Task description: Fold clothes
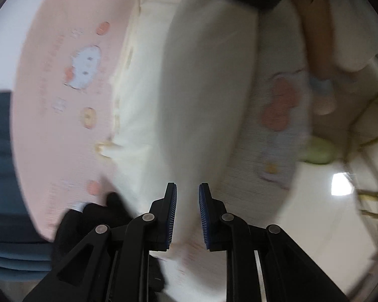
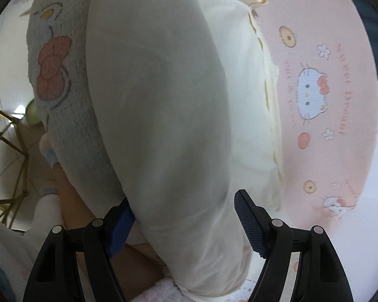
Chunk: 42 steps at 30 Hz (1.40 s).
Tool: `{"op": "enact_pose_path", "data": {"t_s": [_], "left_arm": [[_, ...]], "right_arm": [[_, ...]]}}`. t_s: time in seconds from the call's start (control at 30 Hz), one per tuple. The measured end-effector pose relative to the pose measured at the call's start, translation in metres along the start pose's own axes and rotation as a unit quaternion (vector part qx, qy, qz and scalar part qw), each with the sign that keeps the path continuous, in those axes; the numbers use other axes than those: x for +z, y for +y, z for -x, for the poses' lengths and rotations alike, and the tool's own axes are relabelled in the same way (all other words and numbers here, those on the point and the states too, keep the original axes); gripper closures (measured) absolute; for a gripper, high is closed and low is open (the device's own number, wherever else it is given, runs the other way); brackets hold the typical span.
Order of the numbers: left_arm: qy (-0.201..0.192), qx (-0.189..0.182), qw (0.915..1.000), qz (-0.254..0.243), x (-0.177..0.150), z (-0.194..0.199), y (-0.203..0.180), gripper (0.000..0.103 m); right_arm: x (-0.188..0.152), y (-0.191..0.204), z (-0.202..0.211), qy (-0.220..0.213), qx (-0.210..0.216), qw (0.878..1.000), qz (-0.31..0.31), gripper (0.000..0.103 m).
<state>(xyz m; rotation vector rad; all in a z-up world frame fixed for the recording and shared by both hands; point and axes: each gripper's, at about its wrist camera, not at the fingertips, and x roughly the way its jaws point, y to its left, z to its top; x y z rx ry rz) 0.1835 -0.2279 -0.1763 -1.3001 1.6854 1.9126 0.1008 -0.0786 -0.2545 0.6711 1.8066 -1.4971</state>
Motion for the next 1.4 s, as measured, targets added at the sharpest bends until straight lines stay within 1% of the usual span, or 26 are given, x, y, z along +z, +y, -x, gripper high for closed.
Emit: {"op": "enact_pose_path", "data": {"t_s": [0.1, 0.17, 0.2, 0.23, 0.27, 0.3, 0.37, 0.4, 0.43, 0.6, 0.7, 0.77, 0.83, 0.9, 0.93, 1.0, 1.07, 1.1, 1.13, 1.2, 1.23, 1.3, 1.33, 1.4], "left_arm": [[-0.005, 0.001, 1.0000, 0.000, -0.002, 0.004, -0.008, 0.087], [-0.002, 0.034, 0.9990, -0.027, 0.001, -0.005, -0.019, 0.087], [-0.005, 0.042, 0.9983, -0.040, 0.003, -0.010, -0.023, 0.087], [-0.010, 0.039, 0.9982, -0.043, 0.005, -0.013, -0.025, 0.087], [-0.017, 0.051, 0.9976, -0.044, 0.005, -0.016, -0.026, 0.087], [-0.025, 0.064, 0.9966, -0.045, 0.005, -0.019, -0.027, 0.082], [-0.041, 0.091, 0.9939, -0.046, 0.005, -0.024, -0.030, 0.058], [-0.049, 0.104, 0.9922, -0.047, 0.005, -0.027, -0.031, 0.026], [-0.057, 0.118, 0.9903, -0.047, 0.005, -0.029, -0.032, 0.000], [-0.096, 0.183, 0.9771, -0.050, 0.004, -0.043, -0.039, 0.000], [-0.083, 0.196, 0.9726, -0.095, 0.006, -0.043, -0.052, 0.000], [-0.098, 0.171, 0.9735, -0.116, 0.004, -0.037, -0.056, 0.000], [-0.091, 0.133, 0.9799, -0.117, 0.004, -0.035, -0.053, 0.000], [-0.079, 0.084, 0.9885, -0.098, 0.009, -0.036, -0.042, 0.000], [-0.078, 0.074, 0.9900, -0.091, 0.011, -0.039, -0.038, 0.000], [-0.059, 0.071, 0.9930, -0.074, 0.018, -0.054, -0.028, 0.000], [-0.050, 0.047, 0.9962, -0.055, 0.024, -0.063, -0.015, 0.000], [-0.045, 0.045, 0.9965, -0.054, 0.026, -0.067, -0.010, 0.000], [-0.042, 0.060, 0.9953, -0.063, 0.027, -0.071, -0.008, 0.000], [-0.031, 0.096, 0.9892, -0.106, 0.024, -0.084, -0.010, 0.000], [-0.023, 0.097, 0.9881, -0.118, 0.023, -0.089, -0.010, 0.000], [-0.023, 0.109, 0.9845, -0.135, 0.018, -0.097, -0.011, 0.000], [-0.029, 0.122, 0.9811, -0.147, 0.015, -0.098, -0.015, 0.000], [-0.040, 0.164, 0.9692, -0.179, 0.011, -0.102, -0.030, 0.000]], "right_arm": [[-0.002, -0.002, 0.006, -0.009, 0.023, 1.000, -0.007, 0.027], [-0.004, -0.001, 0.009, -0.010, 0.025, 1.000, -0.004, 0.027], [-0.005, 0.000, 0.011, -0.008, 0.022, 1.000, 0.000, 0.027], [-0.005, 0.001, 0.012, -0.008, 0.020, 1.000, 0.003, 0.027], [-0.006, 0.001, 0.013, -0.008, 0.021, 1.000, 0.003, 0.027], [-0.006, 0.001, 0.014, -0.008, 0.027, 1.000, -0.001, 0.027], [-0.006, 0.001, 0.014, -0.008, 0.037, 0.999, -0.008, 0.027], [-0.006, 0.001, 0.013, -0.004, 0.036, 0.999, -0.010, 0.027], [-0.007, 0.002, 0.011, 0.000, 0.033, 0.999, -0.012, 0.027], [-0.006, 0.006, 0.011, 0.002, 0.037, 0.999, -0.009, 0.027], [-0.006, 0.009, 0.012, 0.002, 0.041, 0.999, -0.006, 0.027], [-0.006, 0.011, 0.017, -0.002, 0.047, 0.999, -0.003, 0.027], [-0.007, 0.014, 0.022, -0.008, 0.052, 0.999, 0.001, 0.027], [-0.008, 0.016, 0.023, -0.009, 0.052, 0.999, 0.002, 0.027], [-0.008, 0.017, 0.023, -0.008, 0.052, 0.999, 0.002, 0.027], [-0.007, 0.019, 0.018, -0.003, 0.048, 0.999, -0.001, 0.027], [-0.005, 0.020, 0.012, 0.005, 0.041, 0.999, 0.001, 0.027], [-0.004, 0.020, 0.009, 0.008, 0.036, 0.999, 0.002, 0.027], [-0.003, 0.020, 0.008, 0.009, 0.031, 0.999, 0.004, 0.027], [-0.001, 0.021, 0.008, 0.003, 0.018, 1.000, 0.010, 0.027], [-0.001, 0.022, 0.007, 0.003, 0.003, 1.000, 0.014, 0.027], [0.001, 0.024, 0.005, 0.003, -0.024, 0.999, 0.023, 0.026], [0.001, 0.025, 0.004, 0.003, -0.030, 0.999, 0.025, 0.026], [-0.002, 0.034, 0.003, -0.002, -0.056, 0.998, 0.039, 0.020]]}}
